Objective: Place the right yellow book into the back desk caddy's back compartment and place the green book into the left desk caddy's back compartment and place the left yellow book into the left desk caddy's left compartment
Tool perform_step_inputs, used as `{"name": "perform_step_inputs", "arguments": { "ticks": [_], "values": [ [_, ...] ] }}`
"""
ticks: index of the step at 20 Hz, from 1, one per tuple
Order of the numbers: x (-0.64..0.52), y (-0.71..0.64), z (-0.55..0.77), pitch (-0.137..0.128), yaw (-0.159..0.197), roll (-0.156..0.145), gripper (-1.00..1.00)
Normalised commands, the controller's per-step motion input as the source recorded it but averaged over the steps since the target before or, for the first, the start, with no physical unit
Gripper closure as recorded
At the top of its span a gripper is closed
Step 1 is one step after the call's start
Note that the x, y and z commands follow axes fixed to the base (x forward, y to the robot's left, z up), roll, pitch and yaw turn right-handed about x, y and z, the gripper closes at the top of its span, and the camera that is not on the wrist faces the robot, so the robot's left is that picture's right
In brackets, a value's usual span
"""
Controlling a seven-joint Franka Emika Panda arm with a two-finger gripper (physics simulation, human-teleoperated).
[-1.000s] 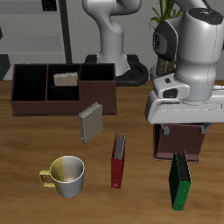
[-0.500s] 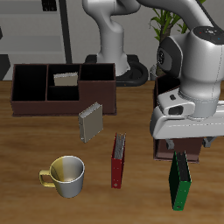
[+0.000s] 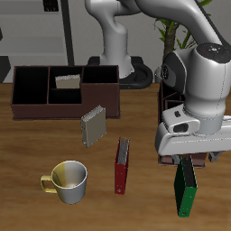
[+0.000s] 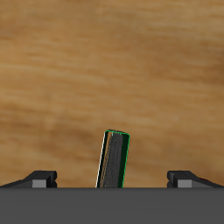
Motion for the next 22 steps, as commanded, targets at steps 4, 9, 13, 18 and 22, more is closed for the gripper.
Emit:
{"name": "perform_step_inputs", "arguments": {
  "ticks": [4, 9, 13, 18, 22],
  "values": [
    [0.10, -0.07, -0.26, 0.025, -0.014, -0.001, -1.00],
    [0.06, 0.11, -0.37, 0.038, 0.001, 0.023, -1.00],
    [0.04, 0.14, -0.29, 0.028, 0.009, 0.016, -1.00],
    [0.02, 0.03, -0.39, 0.028, 0.020, 0.020, 1.00],
    [-0.08, -0.02, -0.04, -0.003, 0.005, 0.023, 1.00]
  ]
}}
